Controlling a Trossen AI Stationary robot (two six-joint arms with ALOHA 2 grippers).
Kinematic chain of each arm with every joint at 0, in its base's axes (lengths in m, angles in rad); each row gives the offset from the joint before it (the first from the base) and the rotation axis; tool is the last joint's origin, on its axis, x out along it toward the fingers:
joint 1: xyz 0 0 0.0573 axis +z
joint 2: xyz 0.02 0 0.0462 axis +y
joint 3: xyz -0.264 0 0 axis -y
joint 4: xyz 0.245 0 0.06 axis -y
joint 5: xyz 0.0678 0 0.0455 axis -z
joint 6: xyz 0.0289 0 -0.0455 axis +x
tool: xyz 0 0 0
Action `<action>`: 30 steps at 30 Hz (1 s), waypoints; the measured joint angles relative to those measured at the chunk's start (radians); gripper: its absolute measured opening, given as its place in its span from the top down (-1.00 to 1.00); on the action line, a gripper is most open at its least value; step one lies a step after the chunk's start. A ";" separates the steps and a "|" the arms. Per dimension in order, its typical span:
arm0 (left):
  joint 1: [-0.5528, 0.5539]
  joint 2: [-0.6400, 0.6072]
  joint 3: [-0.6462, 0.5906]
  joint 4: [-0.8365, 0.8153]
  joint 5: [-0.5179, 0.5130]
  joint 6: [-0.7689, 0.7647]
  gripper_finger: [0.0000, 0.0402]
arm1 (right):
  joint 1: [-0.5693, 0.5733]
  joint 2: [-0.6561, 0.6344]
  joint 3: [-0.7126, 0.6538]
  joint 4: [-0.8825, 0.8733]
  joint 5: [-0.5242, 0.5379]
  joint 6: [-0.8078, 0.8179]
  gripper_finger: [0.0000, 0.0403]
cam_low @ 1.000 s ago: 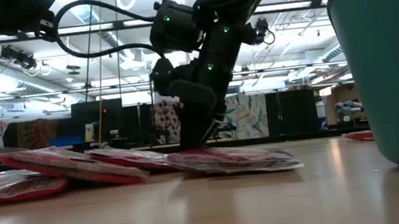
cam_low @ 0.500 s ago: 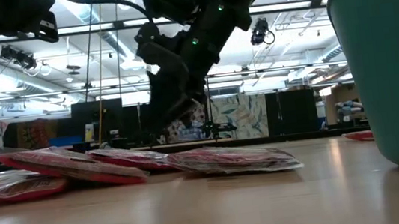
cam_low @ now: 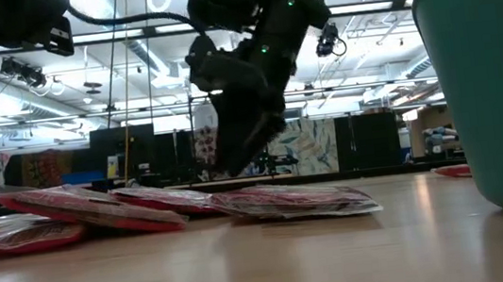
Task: Sort popcorn bags into baskets
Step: Put the red popcorn into the green bin
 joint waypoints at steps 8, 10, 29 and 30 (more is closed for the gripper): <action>0.000 0.000 0.000 -0.008 0.000 0.000 0.86 | 0.017 -0.020 0.000 -0.109 -0.052 -0.017 -0.11; 0.000 0.000 0.000 -0.008 0.000 0.000 0.86 | 0.034 -0.026 0.000 -0.138 -0.052 -0.036 -0.07; 0.000 0.013 0.000 0.008 0.000 0.006 0.86 | 0.113 -0.014 -0.070 -0.165 0.106 -0.052 0.53; 0.000 0.013 0.000 0.008 0.000 0.002 0.86 | 0.111 -0.014 -0.070 -0.165 0.106 -0.053 0.63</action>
